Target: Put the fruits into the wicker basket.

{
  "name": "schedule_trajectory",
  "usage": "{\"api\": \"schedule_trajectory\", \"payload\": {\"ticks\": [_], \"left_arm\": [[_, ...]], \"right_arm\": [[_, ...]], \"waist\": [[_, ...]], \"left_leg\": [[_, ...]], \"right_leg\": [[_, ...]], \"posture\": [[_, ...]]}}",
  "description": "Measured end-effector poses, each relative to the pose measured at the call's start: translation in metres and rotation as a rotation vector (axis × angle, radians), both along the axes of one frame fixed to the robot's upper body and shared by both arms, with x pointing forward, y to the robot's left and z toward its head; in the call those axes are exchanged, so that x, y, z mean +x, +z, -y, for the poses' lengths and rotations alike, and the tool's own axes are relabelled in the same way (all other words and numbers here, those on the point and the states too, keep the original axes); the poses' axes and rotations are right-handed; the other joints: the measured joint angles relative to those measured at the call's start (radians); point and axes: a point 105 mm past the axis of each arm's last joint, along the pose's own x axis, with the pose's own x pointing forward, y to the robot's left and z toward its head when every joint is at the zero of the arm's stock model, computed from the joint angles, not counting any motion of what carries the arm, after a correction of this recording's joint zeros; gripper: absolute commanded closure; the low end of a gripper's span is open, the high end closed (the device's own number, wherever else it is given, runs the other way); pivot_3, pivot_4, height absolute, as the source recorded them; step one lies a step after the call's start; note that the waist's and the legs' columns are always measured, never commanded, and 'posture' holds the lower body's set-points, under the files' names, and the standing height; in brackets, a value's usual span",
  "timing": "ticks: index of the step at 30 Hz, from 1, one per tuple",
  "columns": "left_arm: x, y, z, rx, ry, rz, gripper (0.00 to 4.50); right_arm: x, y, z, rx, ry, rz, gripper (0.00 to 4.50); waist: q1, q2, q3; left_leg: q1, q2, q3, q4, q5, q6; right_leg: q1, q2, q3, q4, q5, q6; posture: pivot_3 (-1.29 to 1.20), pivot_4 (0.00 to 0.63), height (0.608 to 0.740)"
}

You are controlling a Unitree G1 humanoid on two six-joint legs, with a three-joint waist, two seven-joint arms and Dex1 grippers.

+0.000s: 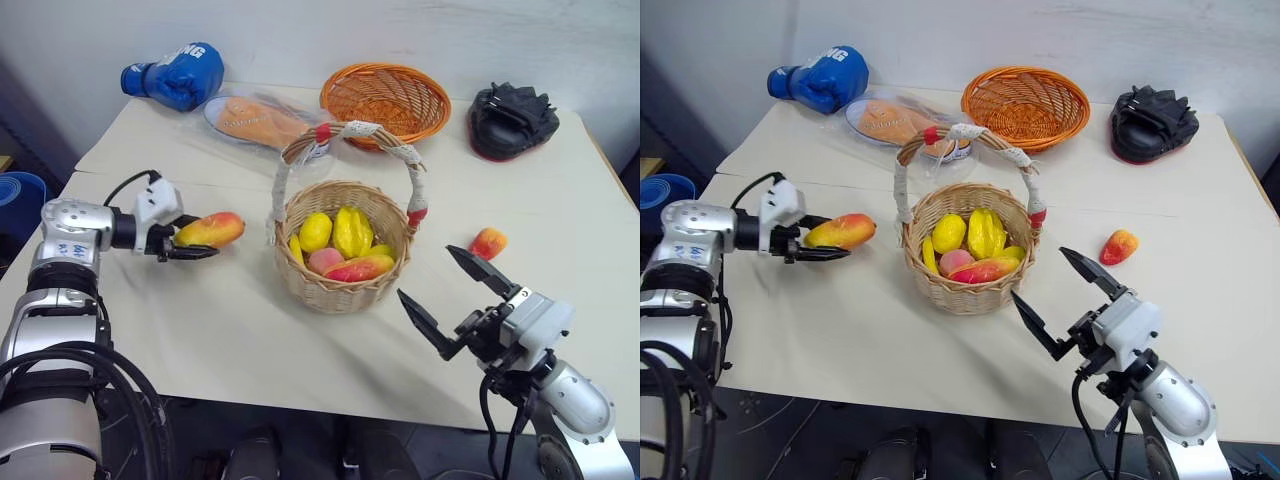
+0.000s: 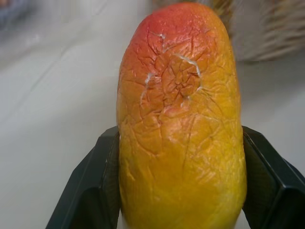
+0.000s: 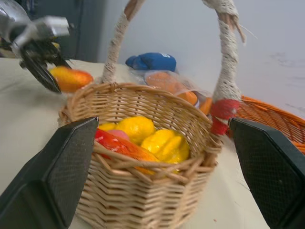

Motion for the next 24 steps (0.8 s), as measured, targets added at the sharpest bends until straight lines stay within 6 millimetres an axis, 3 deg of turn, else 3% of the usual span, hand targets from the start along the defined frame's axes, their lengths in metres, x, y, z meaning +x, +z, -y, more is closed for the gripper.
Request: {"api": "schedule_trajectory", "payload": {"ticks": [3, 7, 9, 13, 19, 24], "left_arm": [[-0.024, 0.011, 0.018, -0.066, -0.074, -0.035, 1.83], [-0.069, 0.034, 0.087, -0.189, -0.314, -0.068, 1.83], [-0.077, 0.043, 0.115, -0.231, -0.346, -0.035, 1.83], [-0.068, 0.038, 0.156, -0.306, -0.260, -0.015, 1.83], [-0.048, 0.027, 0.182, -0.298, -0.109, 0.020, 1.83], [-0.033, 0.022, 0.187, -0.283, -0.052, 0.026, 0.25]], "right_arm": [[0.000, -0.007, 0.009, -0.012, -0.026, -0.024, 0.00], [0.001, -0.010, 0.012, -0.023, -0.024, -0.035, 0.00], [0.002, -0.009, 0.012, -0.020, -0.015, -0.030, 0.00], [0.001, -0.014, 0.012, -0.028, -0.007, -0.050, 0.00], [-0.002, -0.020, 0.015, -0.028, -0.019, -0.074, 0.00], [-0.006, -0.026, 0.016, -0.023, -0.043, -0.091, 0.00]], "waist": [[-0.001, 0.001, 0.000], [0.006, 0.001, 0.000], [0.007, 0.001, 0.000], [0.002, 0.002, 0.000], [0.004, 0.002, 0.000], [0.003, 0.002, 0.000]], "left_leg": [[0.001, 0.000, 0.000, 0.000, 0.000, 0.000], [0.003, -0.002, -0.002, 0.002, 0.000, 0.001], [0.004, -0.004, -0.002, 0.002, -0.001, 0.004], [0.005, -0.004, -0.002, 0.002, 0.000, 0.004], [0.005, -0.002, -0.003, 0.002, 0.001, -0.001], [0.005, -0.002, -0.001, 0.002, 0.001, -0.001]], "right_leg": [[0.001, -0.001, 0.003, 0.002, 0.000, 0.000], [0.003, -0.003, 0.003, 0.003, 0.000, 0.000], [0.005, -0.003, 0.004, 0.003, 0.001, 0.003], [0.006, 0.000, 0.007, 0.002, 0.001, 0.004], [0.003, 0.007, 0.013, 0.003, 0.001, 0.004], [0.002, 0.007, 0.014, 0.003, 0.001, 0.004]], "posture": [[0.00, 0.150, 0.740], [0.00, 0.150, 0.740], [0.00, 0.150, 0.740], [0.00, 0.150, 0.740], [0.00, 0.150, 0.740], [0.00, 0.150, 0.740]]}}
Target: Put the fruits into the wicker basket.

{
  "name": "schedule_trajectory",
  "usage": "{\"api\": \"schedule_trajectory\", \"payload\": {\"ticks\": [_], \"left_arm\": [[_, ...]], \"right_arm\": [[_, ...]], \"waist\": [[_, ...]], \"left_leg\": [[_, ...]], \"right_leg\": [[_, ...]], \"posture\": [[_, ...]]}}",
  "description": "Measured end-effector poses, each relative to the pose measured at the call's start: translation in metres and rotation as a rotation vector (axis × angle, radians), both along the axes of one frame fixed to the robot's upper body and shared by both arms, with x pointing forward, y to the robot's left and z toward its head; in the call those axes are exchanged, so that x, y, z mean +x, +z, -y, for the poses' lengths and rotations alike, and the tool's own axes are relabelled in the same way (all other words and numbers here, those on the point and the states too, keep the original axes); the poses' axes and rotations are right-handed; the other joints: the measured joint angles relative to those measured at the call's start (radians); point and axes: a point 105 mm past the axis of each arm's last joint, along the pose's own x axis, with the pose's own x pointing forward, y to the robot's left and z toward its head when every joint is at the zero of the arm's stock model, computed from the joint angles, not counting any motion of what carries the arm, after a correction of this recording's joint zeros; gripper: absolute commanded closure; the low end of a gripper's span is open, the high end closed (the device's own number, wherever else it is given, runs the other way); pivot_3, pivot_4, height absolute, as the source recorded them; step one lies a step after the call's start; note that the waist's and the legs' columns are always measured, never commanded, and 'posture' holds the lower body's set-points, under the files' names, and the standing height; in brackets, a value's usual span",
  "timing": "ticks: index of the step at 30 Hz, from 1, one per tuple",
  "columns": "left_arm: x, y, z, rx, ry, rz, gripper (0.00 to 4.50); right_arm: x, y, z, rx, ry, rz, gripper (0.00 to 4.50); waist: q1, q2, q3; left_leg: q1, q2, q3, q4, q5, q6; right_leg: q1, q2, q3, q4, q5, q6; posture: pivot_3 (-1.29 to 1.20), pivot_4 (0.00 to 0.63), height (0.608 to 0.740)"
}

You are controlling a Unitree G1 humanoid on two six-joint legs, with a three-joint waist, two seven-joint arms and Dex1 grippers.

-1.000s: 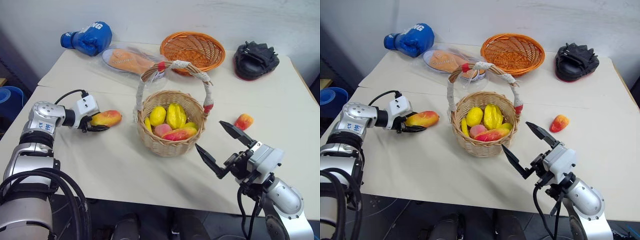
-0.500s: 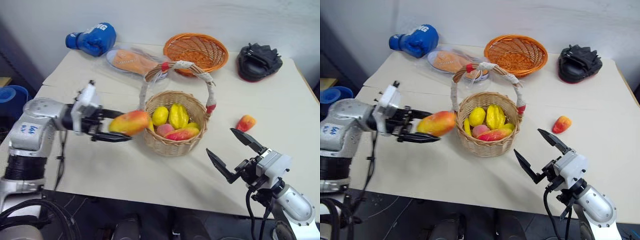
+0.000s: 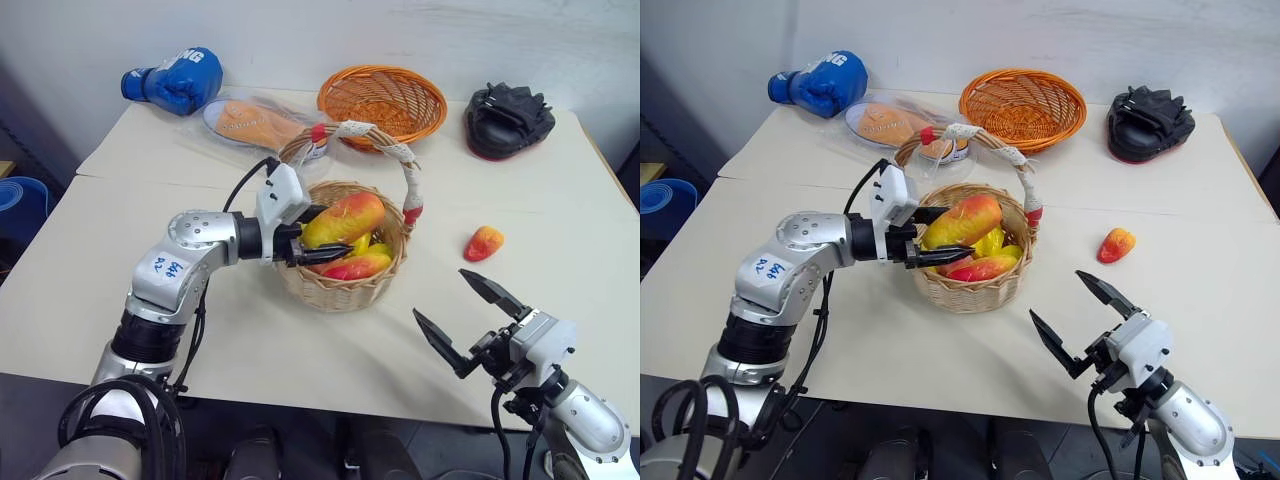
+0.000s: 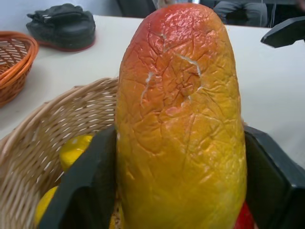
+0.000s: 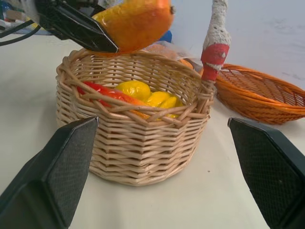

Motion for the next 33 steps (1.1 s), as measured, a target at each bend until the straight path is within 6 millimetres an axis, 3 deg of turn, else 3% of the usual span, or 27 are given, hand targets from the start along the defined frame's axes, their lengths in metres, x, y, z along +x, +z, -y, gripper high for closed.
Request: {"api": "schedule_trajectory", "payload": {"ticks": [1, 8, 10, 12, 16, 19, 22, 25, 28, 33], "left_arm": [[0.001, -0.002, 0.000, 0.003, 0.004, -0.008, 0.04], [-0.014, 0.016, -0.006, -0.084, -0.135, 0.019, 0.04], [-0.022, 0.017, -0.030, -0.097, -0.166, 0.022, 0.04], [-0.028, 0.013, -0.060, -0.088, -0.157, 0.007, 0.04], [-0.037, 0.016, -0.095, -0.070, -0.131, -0.015, 0.04], [-0.045, 0.015, -0.134, -0.040, -0.036, -0.040, 0.04], [-0.051, -0.003, -0.165, -0.062, 0.045, -0.089, 0.04], [-0.056, -0.020, -0.174, -0.062, 0.068, -0.116, 0.04], [-0.056, -0.016, -0.167, -0.077, 0.059, -0.085, 0.04], [-0.052, -0.001, -0.153, -0.101, 0.037, -0.022, 0.04]], "right_arm": [[0.000, 0.000, 0.000, 0.000, -0.002, 0.006, 0.00], [-0.006, -0.003, 0.005, 0.010, -0.031, 0.002, 0.00], [-0.011, -0.006, 0.021, 0.059, -0.112, -0.002, 0.00], [-0.014, -0.012, 0.050, 0.114, -0.247, -0.015, 0.00], [-0.024, -0.025, 0.082, 0.082, -0.356, -0.045, 0.00], [-0.043, -0.044, 0.110, 0.056, -0.468, -0.093, 0.00], [-0.059, -0.070, 0.123, 0.088, -0.549, -0.172, 0.00], [-0.063, -0.080, 0.124, 0.098, -0.553, -0.208, 0.00], [-0.041, -0.067, 0.118, 0.155, -0.519, -0.168, 0.00], [0.030, -0.004, 0.113, 0.204, -0.434, -0.099, 0.00]], "waist": [[0.000, 0.000, 0.000], [0.000, 0.000, 0.000], [-0.005, 0.002, -0.001], [-0.007, 0.002, 0.000], [-0.001, 0.003, 0.000], [-0.001, 0.004, -0.001], [-0.003, 0.005, -0.001], [-0.006, 0.006, -0.001], [-0.007, 0.006, -0.001], [-0.019, 0.007, -0.001]], "left_leg": [[0.000, 0.000, 0.000, 0.000, 0.000, 0.000], [0.000, 0.000, 0.000, 0.000, 0.000, 0.000], [0.001, 0.002, 0.001, -0.001, 0.000, -0.002], [0.001, 0.003, 0.001, -0.001, 0.000, -0.003], [0.001, 0.001, 0.001, 0.000, -0.001, -0.001], [0.001, 0.002, 0.001, -0.004, -0.003, 0.001], [0.001, 0.002, 0.001, -0.004, -0.004, 0.003], [0.001, 0.002, 0.001, -0.003, -0.005, 0.004], [0.001, 0.002, 0.001, -0.003, -0.005, 0.005], [0.002, 0.000, 0.002, -0.002, -0.004, 0.004]], "right_leg": [[0.000, 0.000, 0.000, 0.000, 0.000, 0.000], [0.000, 0.000, 0.000, 0.000, 0.000, 0.000], [0.000, 0.001, 0.001, 0.000, 0.000, -0.001], [-0.001, 0.002, 0.000, 0.000, -0.001, -0.001], [0.000, 0.000, 0.000, 0.000, -0.001, -0.001], [0.000, 0.000, 0.000, -0.003, -0.001, -0.002], [0.000, -0.001, -0.001, -0.003, -0.001, -0.002], [0.000, -0.003, -0.001, -0.003, -0.001, -0.003], [0.000, -0.005, -0.002, -0.003, 0.002, -0.003], [-0.001, -0.005, -0.002, 0.001, 0.002, -0.003]], "posture": [[0.00, 0.150, 0.740], [0.00, 0.150, 0.740], [0.00, 0.150, 0.740], [0.00, 0.150, 0.740], [0.00, 0.150, 0.740], [0.00, 0.150, 0.740], [0.00, 0.150, 0.740], [0.00, 0.150, 0.740], [0.00, 0.150, 0.740], [0.00, 0.150, 0.740]]}}
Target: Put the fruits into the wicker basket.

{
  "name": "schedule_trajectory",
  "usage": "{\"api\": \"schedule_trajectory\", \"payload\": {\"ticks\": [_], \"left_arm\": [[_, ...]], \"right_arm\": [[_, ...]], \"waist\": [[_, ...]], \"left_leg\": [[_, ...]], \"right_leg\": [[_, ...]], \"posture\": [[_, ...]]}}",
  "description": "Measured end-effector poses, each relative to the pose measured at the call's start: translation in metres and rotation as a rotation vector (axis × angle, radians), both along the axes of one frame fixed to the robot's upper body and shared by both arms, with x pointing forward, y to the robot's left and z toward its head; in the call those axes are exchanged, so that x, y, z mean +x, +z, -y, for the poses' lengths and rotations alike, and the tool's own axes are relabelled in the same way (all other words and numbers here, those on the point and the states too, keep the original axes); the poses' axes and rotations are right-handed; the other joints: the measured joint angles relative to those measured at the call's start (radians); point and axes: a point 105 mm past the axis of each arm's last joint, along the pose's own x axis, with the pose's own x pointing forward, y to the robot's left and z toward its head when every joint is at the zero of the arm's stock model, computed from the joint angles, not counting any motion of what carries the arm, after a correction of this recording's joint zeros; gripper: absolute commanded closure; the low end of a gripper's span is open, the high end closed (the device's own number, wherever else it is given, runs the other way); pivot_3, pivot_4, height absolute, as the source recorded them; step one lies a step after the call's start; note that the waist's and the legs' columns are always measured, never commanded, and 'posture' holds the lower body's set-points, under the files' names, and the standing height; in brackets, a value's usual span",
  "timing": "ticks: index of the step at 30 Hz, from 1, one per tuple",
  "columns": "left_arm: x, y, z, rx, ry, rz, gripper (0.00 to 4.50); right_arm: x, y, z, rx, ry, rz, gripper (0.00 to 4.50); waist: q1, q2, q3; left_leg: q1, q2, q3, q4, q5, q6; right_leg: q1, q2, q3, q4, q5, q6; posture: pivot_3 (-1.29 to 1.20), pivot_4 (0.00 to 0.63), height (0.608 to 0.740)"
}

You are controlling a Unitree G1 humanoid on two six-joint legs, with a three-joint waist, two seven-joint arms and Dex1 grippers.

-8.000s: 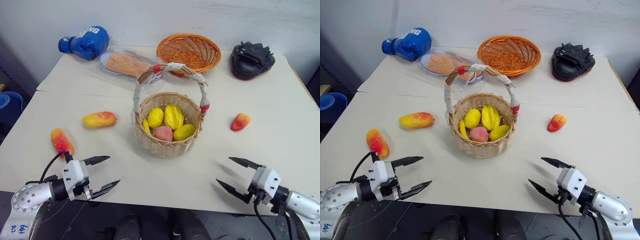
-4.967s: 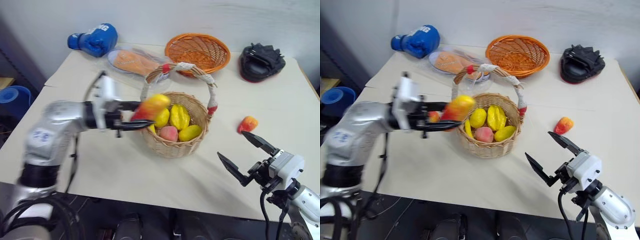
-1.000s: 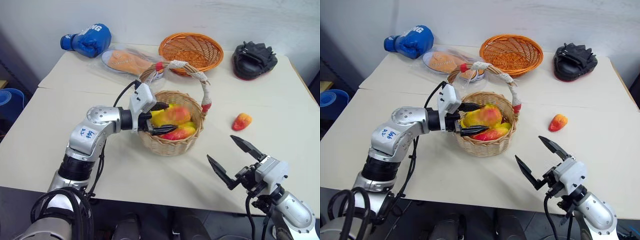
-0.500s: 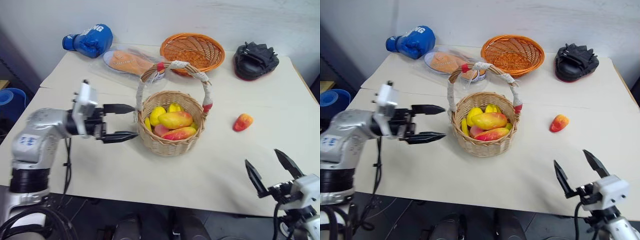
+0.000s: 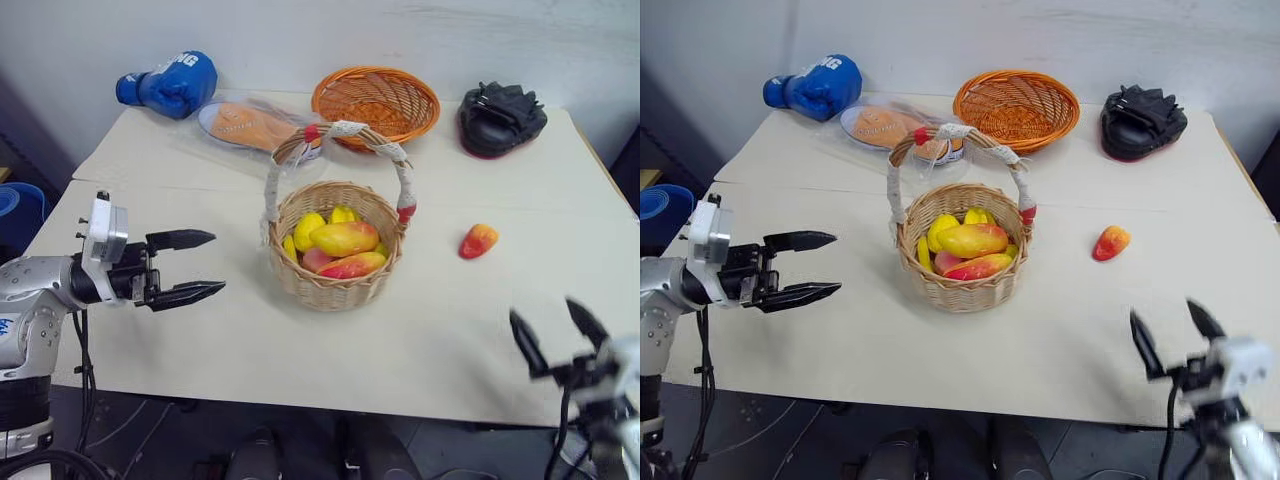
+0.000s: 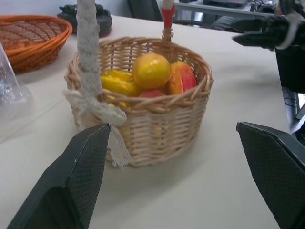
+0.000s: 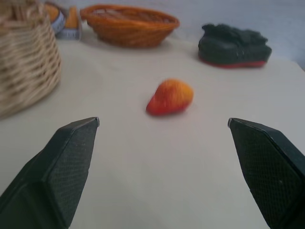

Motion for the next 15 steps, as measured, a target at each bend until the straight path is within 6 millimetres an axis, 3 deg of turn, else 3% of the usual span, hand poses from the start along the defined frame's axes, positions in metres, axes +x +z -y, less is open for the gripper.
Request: {"api": "schedule_trajectory", "payload": {"ticks": [6, 9, 15], "left_arm": [[0.005, -0.001, 0.018, -0.042, -0.025, 0.008, 0.04], [0.007, 0.001, 0.028, -0.060, -0.051, 0.018, 0.04], [0.011, 0.004, 0.036, -0.072, -0.061, 0.031, 0.04]], "right_arm": [[0.079, 0.055, -0.023, 0.093, 0.016, -0.058, 0.00], [0.113, 0.051, -0.022, 0.089, -0.065, -0.148, 0.00], [0.155, 0.038, -0.013, 0.077, -0.199, -0.249, 0.00]], "waist": [[-0.005, 0.001, 0.000], [-0.004, 0.001, 0.001], [-0.007, 0.002, 0.001]], "left_leg": [[-0.003, 0.001, -0.001, 0.001, 0.002, -0.003], [-0.005, 0.002, 0.000, 0.001, 0.003, -0.004], [-0.007, 0.002, 0.003, 0.001, 0.002, -0.004]], "right_leg": [[-0.003, 0.004, 0.001, 0.000, 0.000, 0.000], [-0.004, 0.005, 0.002, -0.001, 0.000, 0.000], [-0.005, 0.004, 0.002, -0.006, 0.001, 0.001]], "posture": [[0.00, 0.150, 0.740], [0.00, 0.150, 0.740], [0.00, 0.150, 0.740]]}}
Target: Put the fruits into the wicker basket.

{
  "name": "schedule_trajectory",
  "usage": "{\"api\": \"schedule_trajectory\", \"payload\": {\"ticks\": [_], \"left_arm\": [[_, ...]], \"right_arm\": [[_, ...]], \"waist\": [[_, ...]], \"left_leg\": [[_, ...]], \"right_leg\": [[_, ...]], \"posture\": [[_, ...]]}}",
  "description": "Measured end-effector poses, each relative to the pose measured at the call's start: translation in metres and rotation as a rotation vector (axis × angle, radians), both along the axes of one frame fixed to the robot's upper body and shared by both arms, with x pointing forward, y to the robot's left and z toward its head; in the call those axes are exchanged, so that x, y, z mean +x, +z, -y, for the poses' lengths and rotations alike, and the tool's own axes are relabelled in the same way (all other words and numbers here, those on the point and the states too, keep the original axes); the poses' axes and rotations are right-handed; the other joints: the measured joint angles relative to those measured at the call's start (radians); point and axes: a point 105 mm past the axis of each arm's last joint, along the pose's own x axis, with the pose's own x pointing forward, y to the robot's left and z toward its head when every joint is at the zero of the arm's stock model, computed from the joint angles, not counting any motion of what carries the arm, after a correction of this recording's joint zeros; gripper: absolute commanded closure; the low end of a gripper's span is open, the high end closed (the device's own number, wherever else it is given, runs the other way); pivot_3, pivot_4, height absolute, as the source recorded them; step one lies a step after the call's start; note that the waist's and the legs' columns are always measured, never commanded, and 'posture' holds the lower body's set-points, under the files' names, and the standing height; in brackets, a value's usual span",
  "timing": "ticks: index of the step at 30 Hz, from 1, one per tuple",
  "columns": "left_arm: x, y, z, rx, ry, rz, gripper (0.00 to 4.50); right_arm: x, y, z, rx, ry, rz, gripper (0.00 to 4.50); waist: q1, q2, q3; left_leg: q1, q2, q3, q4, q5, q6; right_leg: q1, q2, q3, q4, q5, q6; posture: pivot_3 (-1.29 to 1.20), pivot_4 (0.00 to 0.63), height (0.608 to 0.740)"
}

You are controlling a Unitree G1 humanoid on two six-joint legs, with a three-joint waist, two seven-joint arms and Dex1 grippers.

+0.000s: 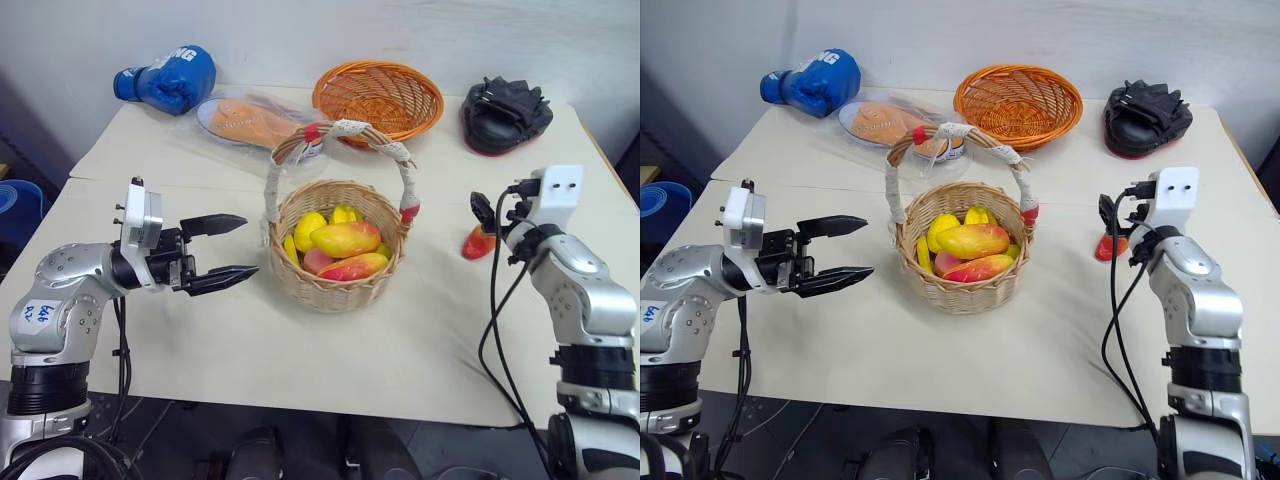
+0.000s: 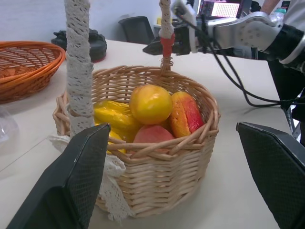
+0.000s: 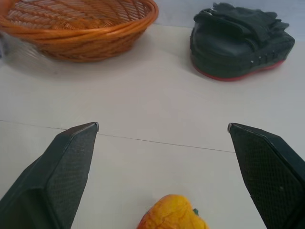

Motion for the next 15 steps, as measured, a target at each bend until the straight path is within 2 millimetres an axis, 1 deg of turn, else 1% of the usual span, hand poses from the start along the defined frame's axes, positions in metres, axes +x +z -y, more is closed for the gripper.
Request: {"api": "schedule_trajectory", "payload": {"ticks": [3, 8, 11, 14, 15], "left_arm": [[-0.001, 0.000, 0.001, 0.002, -0.002, 0.002, 0.04], [-0.003, 0.002, 0.003, 0.012, -0.012, 0.016, 0.04], [-0.003, 0.002, 0.003, 0.011, -0.011, 0.017, 0.00], [-0.003, 0.002, 0.003, 0.012, -0.011, 0.017, 0.00], [-0.003, 0.002, 0.003, 0.011, -0.011, 0.017, 0.00]], "right_arm": [[0.010, -0.020, 0.003, 0.024, -0.037, -0.085, 0.00], [0.013, -0.052, -0.006, 0.073, -0.035, -0.208, 0.00], [0.012, -0.061, -0.012, 0.123, -0.023, -0.250, 0.57], [0.010, -0.062, -0.012, 0.147, -0.024, -0.262, 1.63], [0.010, -0.060, -0.012, 0.146, -0.023, -0.257, 1.89]], "waist": [[-0.004, 0.000, 0.000], [-0.005, 0.001, 0.000], [-0.005, 0.001, 0.000], [-0.004, 0.001, 0.000], [-0.004, 0.001, 0.000]], "left_leg": [[0.000, 0.001, 0.001, 0.000, 0.000, 0.000], [0.001, 0.002, 0.002, 0.000, 0.000, 0.000], [0.001, 0.002, 0.002, 0.000, 0.000, 0.000], [0.001, 0.002, 0.002, 0.000, 0.000, 0.000], [0.001, 0.002, 0.002, 0.000, 0.000, 0.000]], "right_leg": [[0.000, 0.000, 0.000, 0.000, 0.000, 0.000], [0.000, 0.001, 0.001, 0.001, 0.000, 0.000], [-0.001, 0.001, 0.001, 0.001, 0.000, 0.000], [-0.001, 0.001, 0.001, 0.001, 0.000, 0.000], [-0.001, 0.001, 0.001, 0.001, 0.000, 0.000]], "posture": [[0.00, 0.150, 0.740], [0.00, 0.150, 0.740], [0.00, 0.150, 0.740], [0.00, 0.150, 0.740], [0.00, 0.150, 0.740]]}}
